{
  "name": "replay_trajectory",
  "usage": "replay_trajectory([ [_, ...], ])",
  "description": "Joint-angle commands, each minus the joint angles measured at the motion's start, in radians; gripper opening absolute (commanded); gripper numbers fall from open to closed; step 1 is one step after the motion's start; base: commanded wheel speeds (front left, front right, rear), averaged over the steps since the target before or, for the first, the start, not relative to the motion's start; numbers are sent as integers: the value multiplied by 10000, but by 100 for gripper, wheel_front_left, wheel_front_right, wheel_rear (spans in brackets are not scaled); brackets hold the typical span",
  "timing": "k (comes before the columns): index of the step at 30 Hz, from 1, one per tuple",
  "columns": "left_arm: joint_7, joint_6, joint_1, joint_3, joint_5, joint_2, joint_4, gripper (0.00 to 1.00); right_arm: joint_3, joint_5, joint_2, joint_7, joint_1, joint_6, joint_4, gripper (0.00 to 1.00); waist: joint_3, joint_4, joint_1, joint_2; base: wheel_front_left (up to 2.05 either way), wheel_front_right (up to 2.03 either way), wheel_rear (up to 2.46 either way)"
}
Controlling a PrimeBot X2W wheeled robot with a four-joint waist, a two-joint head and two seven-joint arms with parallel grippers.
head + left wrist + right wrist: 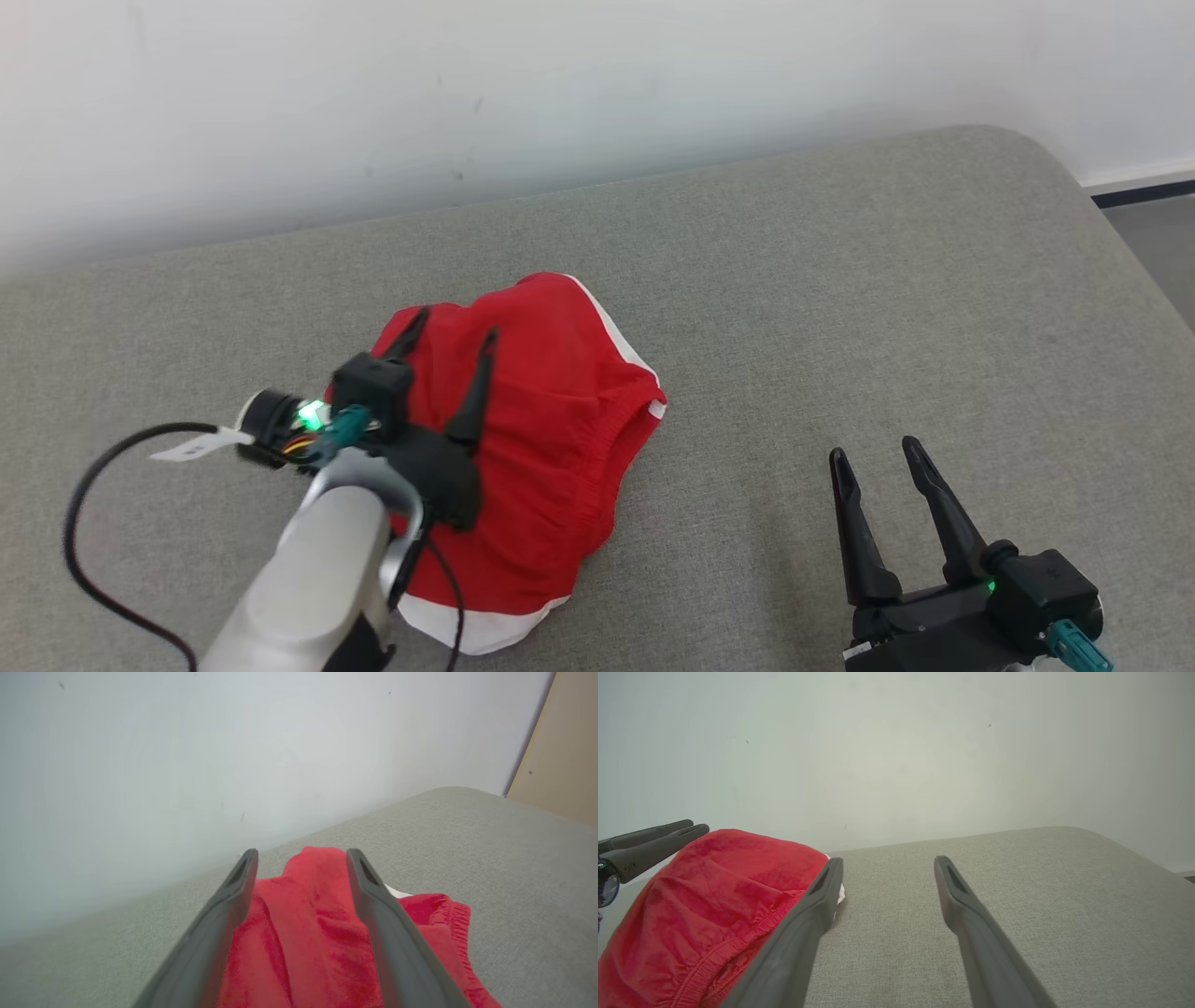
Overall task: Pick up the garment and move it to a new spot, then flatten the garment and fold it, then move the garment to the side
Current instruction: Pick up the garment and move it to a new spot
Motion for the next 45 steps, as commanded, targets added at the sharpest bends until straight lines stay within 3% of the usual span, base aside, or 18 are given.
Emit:
replay_trajectory([
  [1, -58, -35, -84, -166, 95, -73, -353, 100, -13, 61, -23, -5, 29, 4, 8, 100, 14, -9, -1, 0, 0, 0, 0],
  [6, -62, -196, -100, -1163, 637, -215, -1192, 100, 45, 80, 39, -5, -50, 4, 18, 100, 120, -150, -1, 0, 0, 0, 0],
  [11, 733, -504, -3, -2545, 916, -255, -808, 100, 119, 107, 111, -5, -185, 4, 50, 100, 276, -458, -1, 0, 0, 0, 0],
  [18, 2313, 118, -335, -3611, 414, -277, -37, 100, 155, 187, 209, -5, -315, 4, 70, 100, 485, -981, -1, 0, 0, 0, 0],
  [23, 2632, 745, -789, -4381, 828, -282, 702, 100, 66, 202, 273, -5, -332, 4, 33, 100, 598, -1251, -1, 0, 0, 0, 0],
  [24, 2548, 849, -889, -4530, 1020, -286, 845, 91, 51, 209, 285, -5, -334, 4, 19, 100, 615, -1270, -1, 0, 0, 0, 0],
  [26, 2445, 971, -958, -4715, 1182, -280, 1103, 3, 30, 215, 304, -5, -332, 4, 14, 100, 639, -1290, -1, 0, 0, 0, 0],
  [33, 2602, 1065, -1178, -5147, 1086, -276, 1696, 0, 26, 274, 344, -5, -324, 4, 4, 100, 658, -1228, -1, 0, 0, 0, 0],
  [45, 660, 1433, -1917, -4531, -377, -292, 218, 0, 22, 257, 209, -5, -28, 4, 86, 100, 186, -872, -1, 0, 0, 0, 0],
])
